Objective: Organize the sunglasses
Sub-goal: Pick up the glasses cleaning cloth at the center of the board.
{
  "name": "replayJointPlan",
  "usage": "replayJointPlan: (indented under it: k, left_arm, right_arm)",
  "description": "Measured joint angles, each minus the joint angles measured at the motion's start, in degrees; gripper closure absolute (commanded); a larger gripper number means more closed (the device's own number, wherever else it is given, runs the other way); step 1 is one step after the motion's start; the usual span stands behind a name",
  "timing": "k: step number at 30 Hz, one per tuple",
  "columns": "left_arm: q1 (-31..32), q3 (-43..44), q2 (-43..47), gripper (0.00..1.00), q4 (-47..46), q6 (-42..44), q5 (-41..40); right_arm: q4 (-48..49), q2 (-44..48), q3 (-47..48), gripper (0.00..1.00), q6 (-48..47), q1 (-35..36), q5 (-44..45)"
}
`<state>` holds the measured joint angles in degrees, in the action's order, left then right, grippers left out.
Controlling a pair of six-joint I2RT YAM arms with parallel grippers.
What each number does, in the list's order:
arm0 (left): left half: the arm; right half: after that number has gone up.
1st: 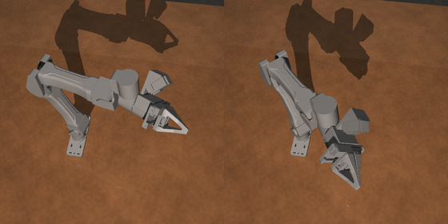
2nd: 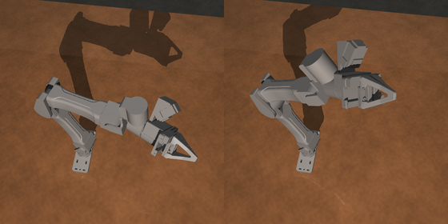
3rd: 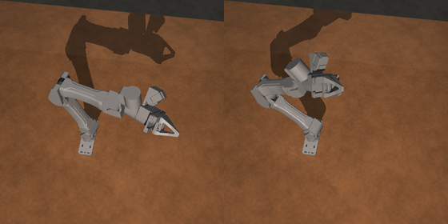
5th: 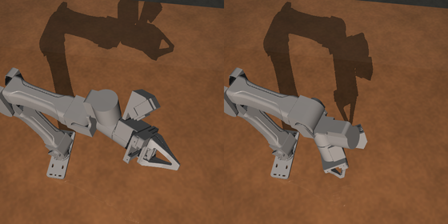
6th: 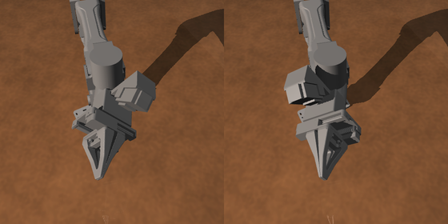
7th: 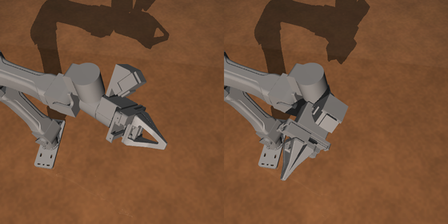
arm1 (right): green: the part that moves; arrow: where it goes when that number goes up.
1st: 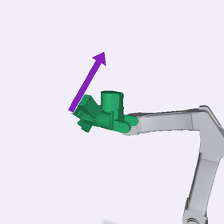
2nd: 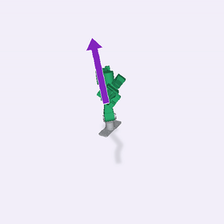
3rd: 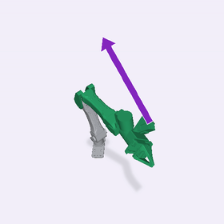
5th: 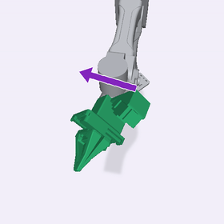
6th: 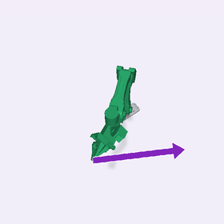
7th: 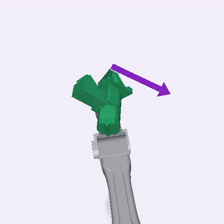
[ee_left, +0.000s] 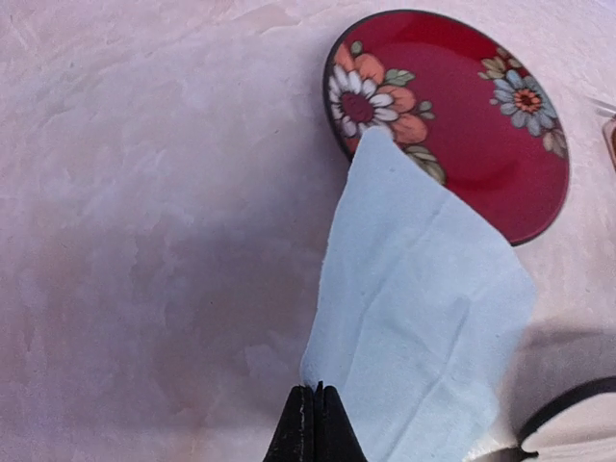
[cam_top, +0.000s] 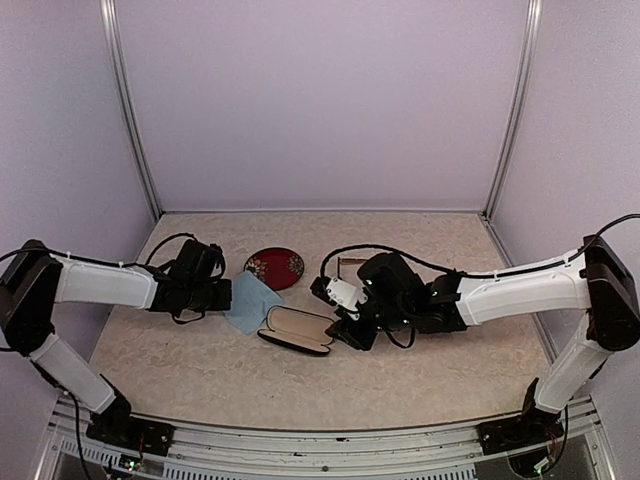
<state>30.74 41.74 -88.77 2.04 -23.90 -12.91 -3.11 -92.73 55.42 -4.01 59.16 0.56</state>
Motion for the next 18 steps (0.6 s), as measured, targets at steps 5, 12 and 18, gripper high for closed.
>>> replayJointPlan:
  k: [5, 12, 18]
  left_arm:
    - [5.66, 2.34, 8.5, 1.0, 7.1, 2.73, -4.2]
    - [17.44, 11.08, 17.14, 1.0, 15.87, 5.22, -6.05]
    - [29.05, 19.63, 17.03, 1.0, 20.65, 6.69, -5.05]
  right_arm:
    - [0.02, 0.96, 0.0, 0.52, 0.72, -1.2, -0.55]
    - [0.02, 4.28, -0.04, 0.51, 3.26, -6.23, -2.8]
    - [-0.39, 9.44, -1.33, 0.5, 6.67, -12.22, -4.35]
